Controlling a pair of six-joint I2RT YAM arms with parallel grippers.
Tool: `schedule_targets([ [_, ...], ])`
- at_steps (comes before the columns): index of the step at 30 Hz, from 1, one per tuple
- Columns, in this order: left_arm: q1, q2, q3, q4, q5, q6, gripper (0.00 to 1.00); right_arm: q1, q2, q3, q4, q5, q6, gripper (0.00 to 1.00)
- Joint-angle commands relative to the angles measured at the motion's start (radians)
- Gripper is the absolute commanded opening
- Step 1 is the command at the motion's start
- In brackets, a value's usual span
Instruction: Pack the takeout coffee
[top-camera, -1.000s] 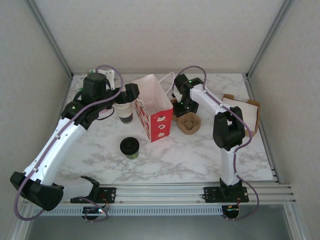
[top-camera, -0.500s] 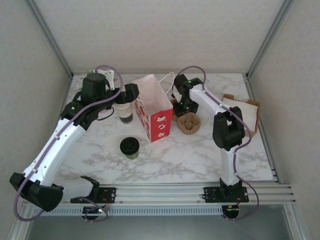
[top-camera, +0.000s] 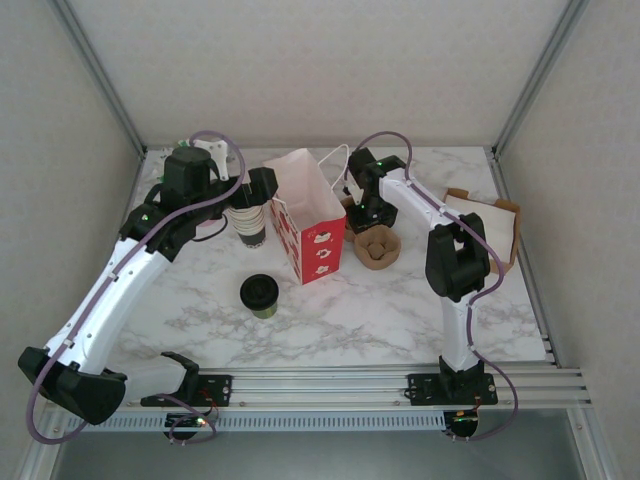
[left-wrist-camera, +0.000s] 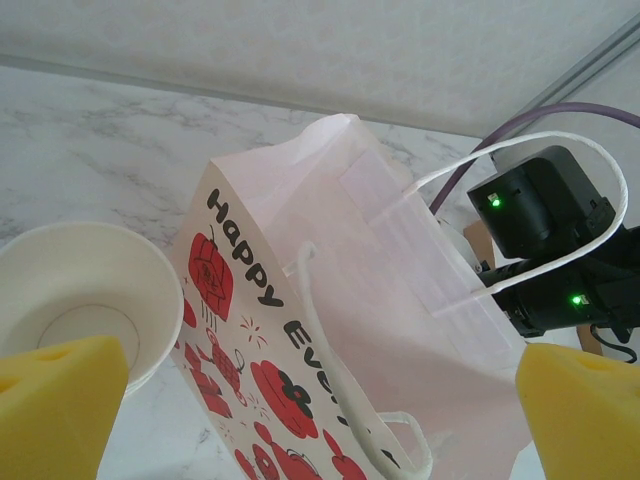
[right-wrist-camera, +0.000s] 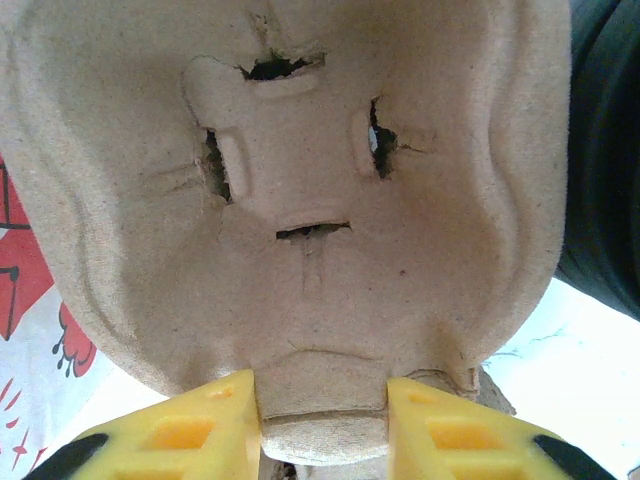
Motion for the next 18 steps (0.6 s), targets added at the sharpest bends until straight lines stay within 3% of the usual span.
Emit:
schedule_targets([
  [1, 0.010, -0.023, -0.007, 0.016, 0.020, -0.006, 1.00, 0.008, -0.055, 0.003, -0.008, 0.017, 0.024, 0.32],
  [18, 0.011, -0.042, -0.010, 0.023, 0.000, -0.009, 1.00, 0.006, -0.139, -0.028, -0.006, 0.005, 0.077, 0.29],
])
